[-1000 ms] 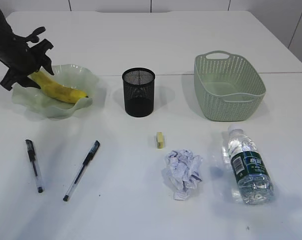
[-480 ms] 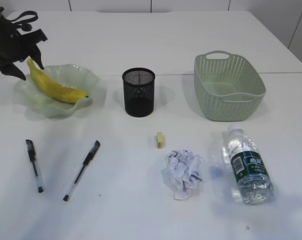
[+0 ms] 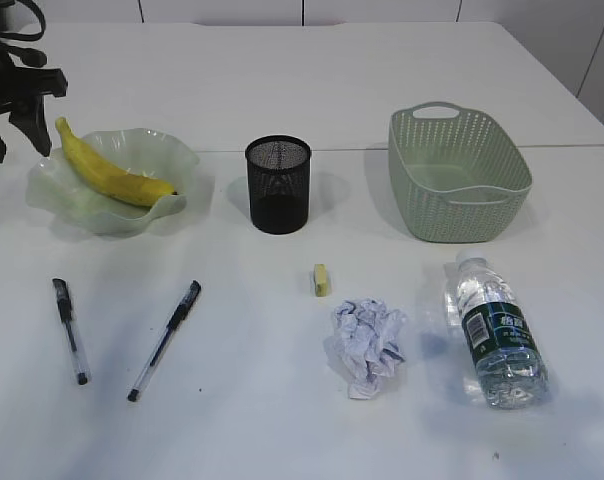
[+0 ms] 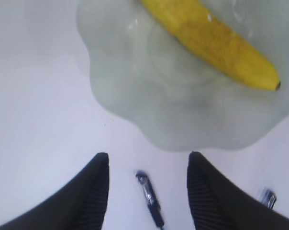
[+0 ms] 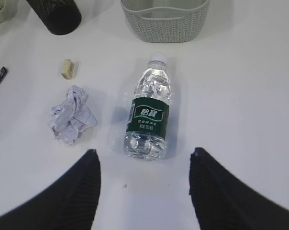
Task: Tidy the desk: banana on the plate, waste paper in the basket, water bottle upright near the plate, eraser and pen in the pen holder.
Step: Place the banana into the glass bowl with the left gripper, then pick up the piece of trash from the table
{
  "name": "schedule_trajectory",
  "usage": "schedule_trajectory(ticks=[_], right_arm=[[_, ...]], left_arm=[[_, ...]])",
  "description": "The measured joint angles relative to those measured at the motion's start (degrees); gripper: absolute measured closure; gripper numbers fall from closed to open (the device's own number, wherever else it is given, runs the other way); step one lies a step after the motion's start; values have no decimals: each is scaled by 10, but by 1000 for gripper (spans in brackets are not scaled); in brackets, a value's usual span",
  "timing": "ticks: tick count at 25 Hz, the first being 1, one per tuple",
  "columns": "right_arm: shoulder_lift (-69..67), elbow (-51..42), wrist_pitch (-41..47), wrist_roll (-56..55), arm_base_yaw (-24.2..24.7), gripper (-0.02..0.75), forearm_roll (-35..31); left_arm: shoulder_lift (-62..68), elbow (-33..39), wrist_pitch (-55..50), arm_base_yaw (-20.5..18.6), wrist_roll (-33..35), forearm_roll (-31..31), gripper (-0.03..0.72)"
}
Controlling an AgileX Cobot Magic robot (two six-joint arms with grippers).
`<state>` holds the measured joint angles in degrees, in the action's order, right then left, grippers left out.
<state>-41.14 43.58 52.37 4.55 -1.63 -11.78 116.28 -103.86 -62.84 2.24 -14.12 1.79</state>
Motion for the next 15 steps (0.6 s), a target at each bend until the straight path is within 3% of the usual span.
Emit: schedule_trajectory(ticks=[5, 15], right_arm=[[0, 0, 8, 0, 0, 296, -25], [0, 0, 29, 0, 0, 296, -34]], left_arm=[[-25, 0, -67, 8, 63, 10, 324], [-118, 23, -75, 56, 96, -11, 326]])
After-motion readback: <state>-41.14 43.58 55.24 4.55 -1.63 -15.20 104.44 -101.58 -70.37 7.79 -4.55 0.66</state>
